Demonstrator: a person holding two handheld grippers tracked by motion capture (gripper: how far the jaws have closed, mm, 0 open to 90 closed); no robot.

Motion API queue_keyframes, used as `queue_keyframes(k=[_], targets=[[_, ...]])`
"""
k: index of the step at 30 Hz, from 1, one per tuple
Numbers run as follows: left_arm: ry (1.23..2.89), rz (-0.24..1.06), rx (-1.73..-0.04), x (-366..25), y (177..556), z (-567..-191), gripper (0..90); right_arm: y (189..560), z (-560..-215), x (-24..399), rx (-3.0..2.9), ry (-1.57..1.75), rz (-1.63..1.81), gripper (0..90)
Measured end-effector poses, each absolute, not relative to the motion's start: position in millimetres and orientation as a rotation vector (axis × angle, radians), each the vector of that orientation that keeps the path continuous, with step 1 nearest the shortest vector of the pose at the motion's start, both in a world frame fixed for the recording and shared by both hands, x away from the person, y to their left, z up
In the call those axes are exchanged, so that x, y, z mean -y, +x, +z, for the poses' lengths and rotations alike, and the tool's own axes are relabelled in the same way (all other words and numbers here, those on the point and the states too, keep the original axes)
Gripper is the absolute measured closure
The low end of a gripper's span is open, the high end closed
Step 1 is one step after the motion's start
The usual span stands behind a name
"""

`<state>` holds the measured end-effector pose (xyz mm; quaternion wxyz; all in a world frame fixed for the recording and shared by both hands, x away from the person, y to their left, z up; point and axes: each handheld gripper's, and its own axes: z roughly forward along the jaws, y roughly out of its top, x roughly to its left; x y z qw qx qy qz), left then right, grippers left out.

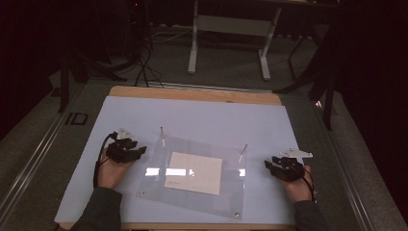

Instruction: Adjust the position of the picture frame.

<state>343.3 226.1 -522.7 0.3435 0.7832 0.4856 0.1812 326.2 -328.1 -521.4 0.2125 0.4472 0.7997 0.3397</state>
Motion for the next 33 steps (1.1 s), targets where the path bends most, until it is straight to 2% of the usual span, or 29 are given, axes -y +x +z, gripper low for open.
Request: queue_keyframes(k=[4,20,33], targets=[[2.056,0.411,-1.222,-220.0,343.0,-521.9,52.4,325.0,-516.6,323.7,-2.245,1.197,0.951,58.0],[2.148,0.409,-1.110,-209.1,355.2,-504.7,51.2,327.2,-508.6,305.2,-2.310,1.138,1.008,51.9],[2.136,0.412,-1.085,-202.8,367.9,-500.1,51.5,335.2,-503.4,288.3,-2.326,1.089,1.054,52.9]])
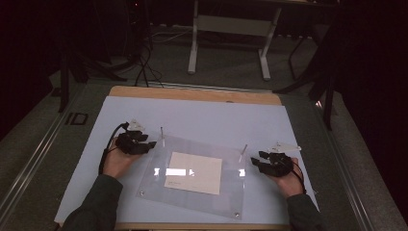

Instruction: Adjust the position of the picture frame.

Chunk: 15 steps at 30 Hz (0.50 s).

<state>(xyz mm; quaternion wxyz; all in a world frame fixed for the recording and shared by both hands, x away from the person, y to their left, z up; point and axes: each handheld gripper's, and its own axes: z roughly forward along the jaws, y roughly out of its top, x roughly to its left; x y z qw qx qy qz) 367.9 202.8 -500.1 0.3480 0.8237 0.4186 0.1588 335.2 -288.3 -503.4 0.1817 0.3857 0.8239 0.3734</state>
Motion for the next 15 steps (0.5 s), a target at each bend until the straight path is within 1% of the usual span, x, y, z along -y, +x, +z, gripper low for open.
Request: queue_keyframes(k=[15], targets=[[2.129,0.421,-1.065,-201.4,376.2,-498.5,50.4,344.2,-509.1,271.8,-2.344,1.081,1.100,52.1]])
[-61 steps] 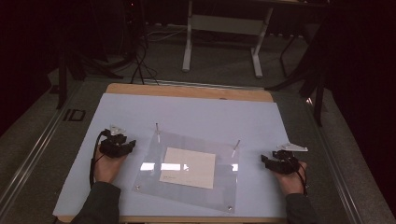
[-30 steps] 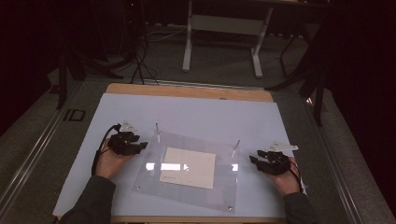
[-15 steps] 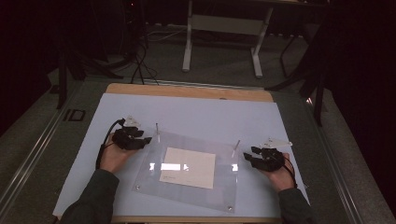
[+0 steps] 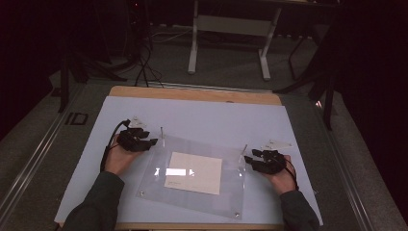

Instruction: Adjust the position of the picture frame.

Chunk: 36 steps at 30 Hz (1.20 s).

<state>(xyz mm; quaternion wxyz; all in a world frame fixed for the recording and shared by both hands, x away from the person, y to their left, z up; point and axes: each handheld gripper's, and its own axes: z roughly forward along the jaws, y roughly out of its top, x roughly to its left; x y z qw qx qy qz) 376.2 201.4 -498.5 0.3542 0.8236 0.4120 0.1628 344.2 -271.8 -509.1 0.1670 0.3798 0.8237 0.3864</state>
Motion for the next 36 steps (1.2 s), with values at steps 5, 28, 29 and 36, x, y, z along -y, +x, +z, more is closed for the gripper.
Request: queue_keyframes(k=[5,28,29,36], targets=[[2.129,0.419,-1.058,-198.7,378.5,-500.5,50.0,347.1,-512.1,267.4,-2.351,1.079,1.117,51.9],[2.155,0.417,-1.024,-187.2,388.1,-505.5,49.3,360.7,-523.1,251.1,-2.334,1.104,1.137,60.3],[2.153,0.417,-1.025,-187.0,388.4,-505.8,49.3,361.1,-523.4,250.9,-2.328,1.104,1.135,61.9],[2.158,0.415,-1.026,-187.1,390.1,-506.9,49.2,363.3,-525.8,253.5,-2.296,1.129,1.139,74.3]])
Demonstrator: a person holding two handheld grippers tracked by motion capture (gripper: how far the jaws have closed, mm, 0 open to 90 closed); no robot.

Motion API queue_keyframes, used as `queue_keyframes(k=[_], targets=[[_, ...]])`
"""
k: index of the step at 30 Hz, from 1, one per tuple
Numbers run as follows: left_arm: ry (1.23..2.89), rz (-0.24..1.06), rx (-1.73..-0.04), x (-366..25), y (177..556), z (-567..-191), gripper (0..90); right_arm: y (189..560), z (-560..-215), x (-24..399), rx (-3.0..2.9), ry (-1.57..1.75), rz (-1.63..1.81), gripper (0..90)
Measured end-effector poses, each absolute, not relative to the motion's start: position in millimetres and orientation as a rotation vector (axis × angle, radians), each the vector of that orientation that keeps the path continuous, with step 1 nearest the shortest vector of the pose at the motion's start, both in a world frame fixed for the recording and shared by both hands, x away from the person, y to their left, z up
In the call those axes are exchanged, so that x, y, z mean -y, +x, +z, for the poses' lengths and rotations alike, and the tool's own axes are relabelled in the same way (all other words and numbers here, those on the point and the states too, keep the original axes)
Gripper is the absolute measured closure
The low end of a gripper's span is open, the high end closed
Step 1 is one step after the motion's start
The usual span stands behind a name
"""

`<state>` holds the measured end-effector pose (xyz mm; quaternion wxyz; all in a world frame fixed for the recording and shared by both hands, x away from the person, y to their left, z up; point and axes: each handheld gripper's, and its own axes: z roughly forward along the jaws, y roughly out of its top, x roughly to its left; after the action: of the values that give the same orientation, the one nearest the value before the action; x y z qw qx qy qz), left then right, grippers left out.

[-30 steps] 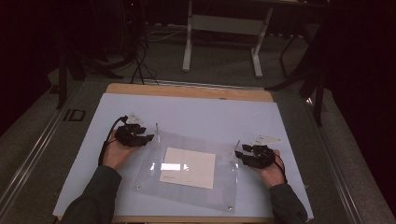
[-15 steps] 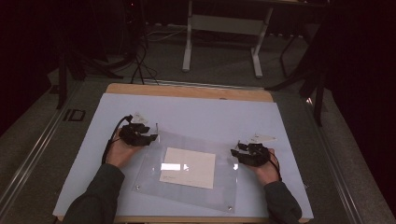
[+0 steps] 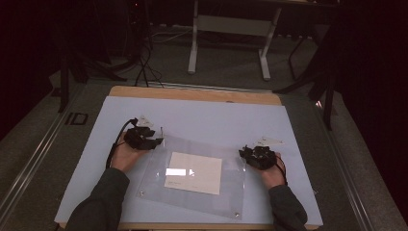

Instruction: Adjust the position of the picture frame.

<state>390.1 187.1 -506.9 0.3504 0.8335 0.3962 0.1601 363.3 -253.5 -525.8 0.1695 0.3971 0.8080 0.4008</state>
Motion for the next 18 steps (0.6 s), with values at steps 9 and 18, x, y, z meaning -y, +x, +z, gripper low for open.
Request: queue_keyframes(k=[9,18], targets=[[2.135,0.408,-1.027,-187.1,394.0,-510.7,50.4,364.7,-526.9,255.9,-2.274,1.144,1.136,83.4],[2.117,0.401,-1.032,-189.8,396.4,-512.6,52.3,364.4,-526.6,255.3,-2.276,1.135,1.127,84.3]])
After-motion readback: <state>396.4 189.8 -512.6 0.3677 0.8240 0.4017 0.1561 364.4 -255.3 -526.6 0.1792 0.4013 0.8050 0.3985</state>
